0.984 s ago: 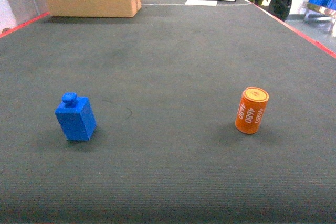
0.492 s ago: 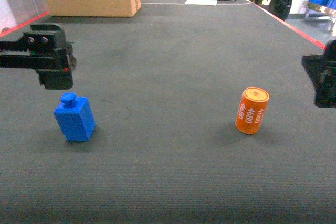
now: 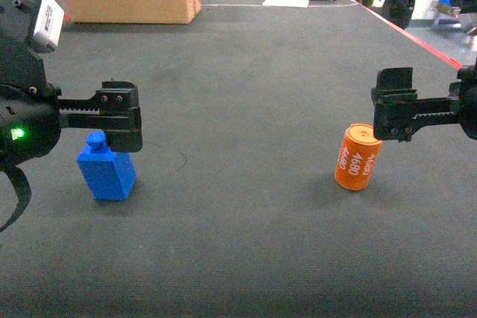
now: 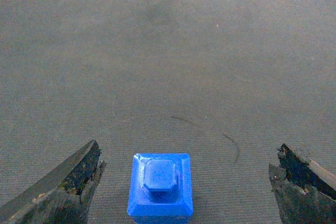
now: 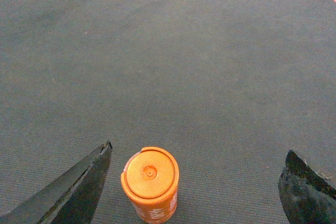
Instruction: Sort blue parts and orange caps into right shelf containers
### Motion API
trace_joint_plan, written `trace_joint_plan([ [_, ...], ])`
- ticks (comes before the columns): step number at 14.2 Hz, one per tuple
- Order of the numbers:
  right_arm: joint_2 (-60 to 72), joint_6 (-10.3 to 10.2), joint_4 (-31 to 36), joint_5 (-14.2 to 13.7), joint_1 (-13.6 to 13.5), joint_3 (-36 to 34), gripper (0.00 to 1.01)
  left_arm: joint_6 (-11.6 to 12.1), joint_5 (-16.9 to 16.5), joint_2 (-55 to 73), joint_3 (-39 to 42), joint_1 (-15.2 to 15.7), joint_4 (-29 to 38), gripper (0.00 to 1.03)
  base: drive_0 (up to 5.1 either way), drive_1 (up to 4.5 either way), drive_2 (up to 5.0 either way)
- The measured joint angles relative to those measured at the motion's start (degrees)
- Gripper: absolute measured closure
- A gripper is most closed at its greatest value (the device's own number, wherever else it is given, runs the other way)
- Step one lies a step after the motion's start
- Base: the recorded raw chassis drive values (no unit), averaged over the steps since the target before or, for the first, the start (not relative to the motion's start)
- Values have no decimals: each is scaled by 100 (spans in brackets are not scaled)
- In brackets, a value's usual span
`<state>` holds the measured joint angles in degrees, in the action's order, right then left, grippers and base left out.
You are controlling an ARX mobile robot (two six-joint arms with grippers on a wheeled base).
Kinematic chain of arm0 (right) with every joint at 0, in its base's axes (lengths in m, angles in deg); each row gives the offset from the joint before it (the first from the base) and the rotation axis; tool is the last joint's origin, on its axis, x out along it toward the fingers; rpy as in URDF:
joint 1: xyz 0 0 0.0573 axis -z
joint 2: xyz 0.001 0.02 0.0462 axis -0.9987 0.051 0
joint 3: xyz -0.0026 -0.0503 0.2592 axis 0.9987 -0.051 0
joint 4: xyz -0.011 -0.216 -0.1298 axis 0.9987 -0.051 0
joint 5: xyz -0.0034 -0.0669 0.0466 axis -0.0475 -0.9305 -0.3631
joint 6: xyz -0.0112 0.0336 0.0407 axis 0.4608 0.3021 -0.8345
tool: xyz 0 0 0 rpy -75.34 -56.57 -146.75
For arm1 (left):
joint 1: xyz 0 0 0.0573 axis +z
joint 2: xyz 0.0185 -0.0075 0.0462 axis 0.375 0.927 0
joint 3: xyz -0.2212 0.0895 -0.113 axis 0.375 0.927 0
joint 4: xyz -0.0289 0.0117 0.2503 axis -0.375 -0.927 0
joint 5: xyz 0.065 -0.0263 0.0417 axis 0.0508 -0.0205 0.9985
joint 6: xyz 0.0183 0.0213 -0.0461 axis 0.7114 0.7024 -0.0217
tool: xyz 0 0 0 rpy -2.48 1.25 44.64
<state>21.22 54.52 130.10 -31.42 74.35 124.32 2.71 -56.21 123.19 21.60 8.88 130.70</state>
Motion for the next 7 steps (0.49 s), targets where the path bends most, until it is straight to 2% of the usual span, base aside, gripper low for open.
trace_joint_plan([
  [4, 876, -37, 9, 0, -79, 518, 3, -162, -57, 780, -282, 142, 155, 5, 0, 0, 0],
  [7, 1541, -166, 59, -46, -105, 837, 3, -254, -109, 1207, -413, 245, 216, 5, 0, 0, 0],
])
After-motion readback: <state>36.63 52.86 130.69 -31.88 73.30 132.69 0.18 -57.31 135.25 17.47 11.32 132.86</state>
